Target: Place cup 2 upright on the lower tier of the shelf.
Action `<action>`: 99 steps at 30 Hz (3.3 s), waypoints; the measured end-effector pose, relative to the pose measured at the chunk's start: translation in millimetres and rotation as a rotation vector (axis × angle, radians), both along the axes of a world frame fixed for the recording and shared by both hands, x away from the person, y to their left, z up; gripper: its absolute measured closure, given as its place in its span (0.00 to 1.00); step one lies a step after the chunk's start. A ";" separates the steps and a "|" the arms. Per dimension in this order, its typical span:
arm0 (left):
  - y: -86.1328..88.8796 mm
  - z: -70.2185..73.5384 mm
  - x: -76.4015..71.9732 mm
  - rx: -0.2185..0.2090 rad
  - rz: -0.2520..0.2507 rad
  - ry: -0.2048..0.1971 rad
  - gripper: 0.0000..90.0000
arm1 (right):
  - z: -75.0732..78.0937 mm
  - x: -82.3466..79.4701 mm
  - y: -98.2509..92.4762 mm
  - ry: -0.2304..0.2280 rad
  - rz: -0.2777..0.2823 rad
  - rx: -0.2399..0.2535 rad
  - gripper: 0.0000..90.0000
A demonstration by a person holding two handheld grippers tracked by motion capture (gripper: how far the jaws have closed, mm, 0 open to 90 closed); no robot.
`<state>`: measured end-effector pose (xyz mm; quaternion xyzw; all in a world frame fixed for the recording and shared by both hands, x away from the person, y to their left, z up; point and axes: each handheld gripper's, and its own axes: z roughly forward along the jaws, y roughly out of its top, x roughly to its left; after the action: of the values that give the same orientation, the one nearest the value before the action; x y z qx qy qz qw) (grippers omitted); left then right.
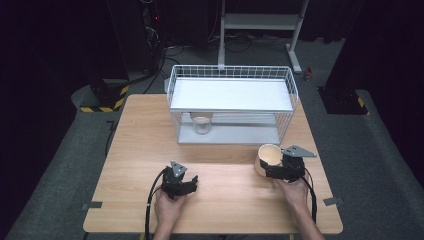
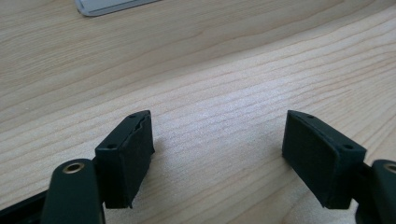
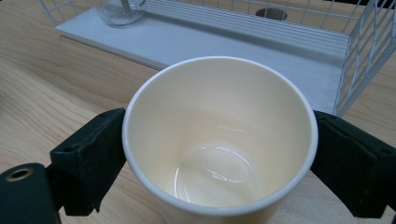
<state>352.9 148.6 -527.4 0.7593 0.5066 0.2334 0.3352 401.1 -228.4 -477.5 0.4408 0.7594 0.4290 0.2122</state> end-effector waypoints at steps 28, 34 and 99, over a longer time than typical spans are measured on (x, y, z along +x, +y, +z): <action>0.0 0.0 0.0 0.000 -0.001 0.000 0.28 | 0.9 4.1 3.7 0.007 0.009 -0.052 0.11; 0.0 0.0 0.0 0.000 -0.001 0.000 0.28 | 1.7 4.0 4.0 0.013 0.016 -0.051 0.11; 0.0 0.0 0.0 -0.002 -0.001 0.001 0.28 | 31.4 47.0 33.2 0.042 0.050 -0.047 0.11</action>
<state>352.9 148.6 -527.4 0.7593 0.5067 0.2324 0.3358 448.1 -195.2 -446.0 0.4257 0.7843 0.4067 0.1957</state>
